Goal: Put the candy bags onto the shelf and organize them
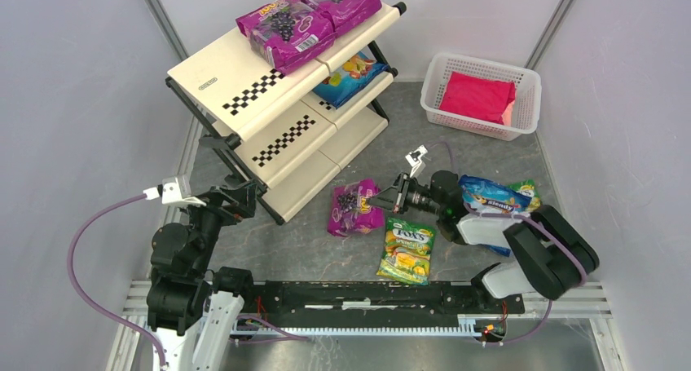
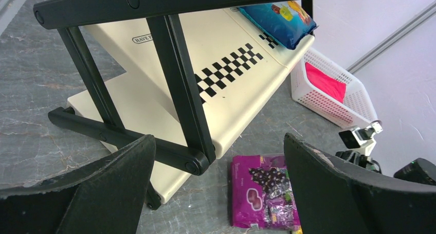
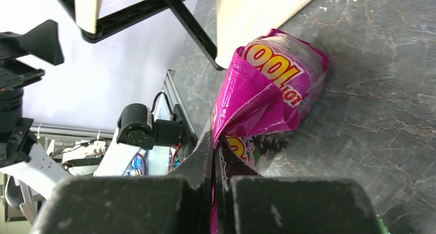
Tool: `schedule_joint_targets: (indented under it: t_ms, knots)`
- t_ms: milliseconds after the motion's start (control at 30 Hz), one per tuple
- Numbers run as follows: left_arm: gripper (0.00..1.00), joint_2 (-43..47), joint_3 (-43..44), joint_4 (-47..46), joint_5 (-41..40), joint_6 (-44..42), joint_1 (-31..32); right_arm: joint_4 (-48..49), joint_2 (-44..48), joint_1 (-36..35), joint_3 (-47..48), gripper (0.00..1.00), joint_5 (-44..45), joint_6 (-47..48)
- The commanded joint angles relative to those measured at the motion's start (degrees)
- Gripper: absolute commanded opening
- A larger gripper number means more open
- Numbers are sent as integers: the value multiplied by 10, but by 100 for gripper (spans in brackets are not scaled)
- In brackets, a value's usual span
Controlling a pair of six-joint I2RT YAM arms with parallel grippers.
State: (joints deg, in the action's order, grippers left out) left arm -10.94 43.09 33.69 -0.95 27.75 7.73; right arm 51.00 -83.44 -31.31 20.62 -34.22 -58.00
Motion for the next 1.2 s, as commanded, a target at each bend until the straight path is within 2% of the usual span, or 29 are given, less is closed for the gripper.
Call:
schedule_joint_targets:
  t_ms: [0, 167, 267, 400, 533, 767, 900, 1067, 1167]
  knots:
    - [100, 1, -1, -22, 7, -35, -3, 15, 79, -2, 7, 0, -18, -12]
    - [100, 4, -1, -23, 20, -35, -2, 26, 170, -3, 6, 0, 7, -62]
    - [100, 5, -1, -22, 20, -35, -1, -30, 241, -7, 29, 0, 53, -74]
    - [100, 8, -1, -23, 20, -35, 1, -82, 307, -26, 90, 0, 115, -93]
    - [100, 10, -2, -24, 18, -34, 1, -90, 318, -59, 184, 0, 166, -127]
    - [100, 16, -2, -24, 15, -33, 1, -51, 225, -155, 385, 0, 255, -141]
    - [100, 21, -2, -23, 13, -32, 1, -41, 148, -208, 503, 0, 301, -112]
    - [100, 26, -1, -22, 11, -32, 1, -27, 21, -248, 654, 0, 334, -102]
    - [100, 28, -1, -21, 11, -32, 1, -58, -67, -260, 766, 0, 363, -95]
